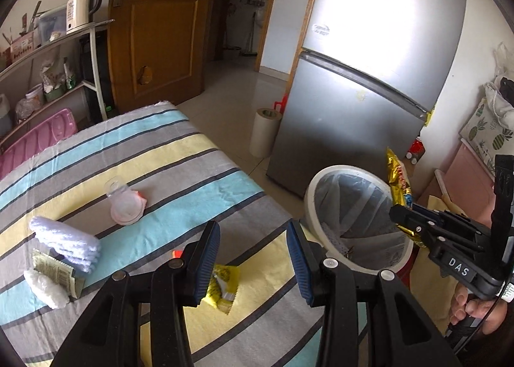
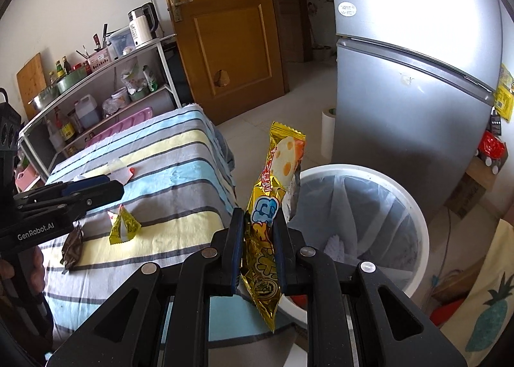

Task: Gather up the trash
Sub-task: 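Carry the yellow wrapper toward the wastebasket with the right gripper while the left approaches the red-yellow chip bag, then open both grippers over the wastebasket to drop the yellow wrapper and chip bag, then move both tools back over the table toward the remaining trash, then grasp the brown chocolate wrapper with the right gripper, then grasp the clear plastic bag with the left gripper while the right holds the brown wrapper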

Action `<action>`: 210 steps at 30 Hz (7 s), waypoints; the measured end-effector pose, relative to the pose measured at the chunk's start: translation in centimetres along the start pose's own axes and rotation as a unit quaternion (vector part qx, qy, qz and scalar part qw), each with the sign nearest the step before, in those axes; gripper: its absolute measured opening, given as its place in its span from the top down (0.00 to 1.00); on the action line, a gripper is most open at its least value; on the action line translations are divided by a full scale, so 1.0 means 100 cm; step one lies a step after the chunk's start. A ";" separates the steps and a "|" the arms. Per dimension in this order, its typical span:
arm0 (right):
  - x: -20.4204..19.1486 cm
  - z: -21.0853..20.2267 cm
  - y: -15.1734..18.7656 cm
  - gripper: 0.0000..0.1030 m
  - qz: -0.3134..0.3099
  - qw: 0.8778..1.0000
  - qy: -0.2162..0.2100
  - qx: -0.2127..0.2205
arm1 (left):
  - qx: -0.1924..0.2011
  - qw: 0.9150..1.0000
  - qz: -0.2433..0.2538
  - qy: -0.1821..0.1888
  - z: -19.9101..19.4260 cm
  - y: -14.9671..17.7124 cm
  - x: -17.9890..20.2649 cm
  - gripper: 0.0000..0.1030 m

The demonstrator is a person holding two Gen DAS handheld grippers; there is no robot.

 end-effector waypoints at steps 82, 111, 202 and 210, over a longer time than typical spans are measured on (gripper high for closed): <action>0.098 0.027 0.032 0.49 0.043 0.991 0.108 -0.067 | -0.056 0.993 0.077 0.063 0.096 0.005 0.123 0.49; -0.037 0.007 0.011 0.49 -0.013 1.000 -0.004 0.003 | 0.045 0.995 -0.019 -0.083 -0.061 0.023 -0.034 0.47; -0.219 0.086 0.065 0.90 -0.133 0.969 -0.176 -0.108 | -0.008 0.952 -0.197 -0.235 -0.050 0.069 -0.221 0.71; -0.218 0.085 0.065 0.90 -0.133 0.970 -0.175 -0.108 | -0.003 0.956 -0.181 -0.231 -0.054 0.069 -0.214 0.72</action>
Point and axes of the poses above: each gripper's, at about its wrist camera, not at the fingertips, and z roughly the way its jaws point, x to its right, y to its underside, the point moved 2 cm from there along z, roughly the way its jaws point, and after that the axes turned 7 degrees about x, right-handed, at the moved point
